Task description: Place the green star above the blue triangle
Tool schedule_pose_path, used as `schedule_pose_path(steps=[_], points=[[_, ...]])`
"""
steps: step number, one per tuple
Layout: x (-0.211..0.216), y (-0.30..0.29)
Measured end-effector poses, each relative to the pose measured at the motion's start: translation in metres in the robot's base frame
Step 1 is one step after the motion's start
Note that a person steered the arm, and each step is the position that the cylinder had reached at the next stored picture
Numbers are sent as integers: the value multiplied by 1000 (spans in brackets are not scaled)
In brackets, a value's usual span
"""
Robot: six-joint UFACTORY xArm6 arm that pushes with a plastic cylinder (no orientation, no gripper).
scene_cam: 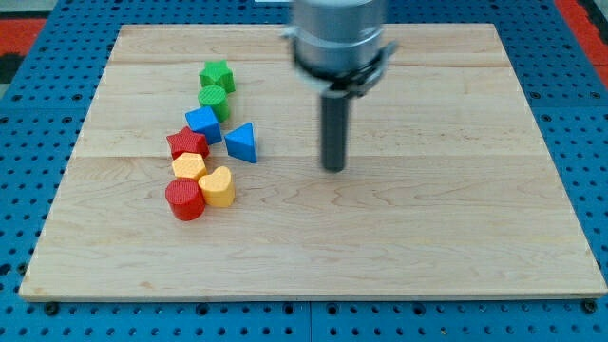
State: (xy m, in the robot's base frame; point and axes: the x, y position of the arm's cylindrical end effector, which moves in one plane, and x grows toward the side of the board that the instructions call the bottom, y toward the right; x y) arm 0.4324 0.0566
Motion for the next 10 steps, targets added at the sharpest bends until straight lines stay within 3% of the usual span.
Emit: schedule_pose_path(steps=[1,2,3,7,8,10], points=[[-87,2],[-164,-39],[-179,-116],[-143,-233],[-140,-172],[-114,-118]])
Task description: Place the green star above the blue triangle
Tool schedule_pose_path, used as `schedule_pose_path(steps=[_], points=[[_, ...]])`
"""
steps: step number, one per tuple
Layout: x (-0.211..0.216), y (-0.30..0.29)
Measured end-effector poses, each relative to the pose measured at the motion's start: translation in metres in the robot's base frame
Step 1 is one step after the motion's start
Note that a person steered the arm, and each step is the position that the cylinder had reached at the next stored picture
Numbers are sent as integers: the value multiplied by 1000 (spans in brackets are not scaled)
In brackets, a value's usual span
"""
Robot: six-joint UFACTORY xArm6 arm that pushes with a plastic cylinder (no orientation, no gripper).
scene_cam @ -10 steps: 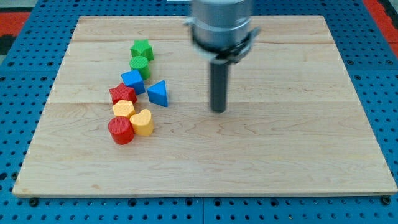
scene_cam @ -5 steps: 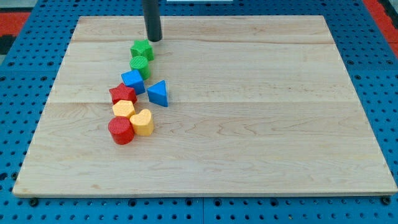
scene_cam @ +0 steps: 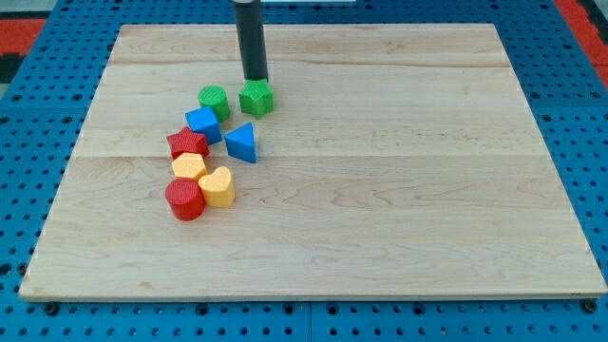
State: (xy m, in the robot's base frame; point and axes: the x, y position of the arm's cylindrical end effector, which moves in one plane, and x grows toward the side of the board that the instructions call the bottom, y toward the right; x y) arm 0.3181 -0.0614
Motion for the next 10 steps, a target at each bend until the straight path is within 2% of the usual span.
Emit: schedule_pose_path(steps=[2,3,4,6,7,8,9,10], points=[[-1,33],[6,21],[31,6],[40,42],[71,86],[106,98],[154,79],[154,53]])
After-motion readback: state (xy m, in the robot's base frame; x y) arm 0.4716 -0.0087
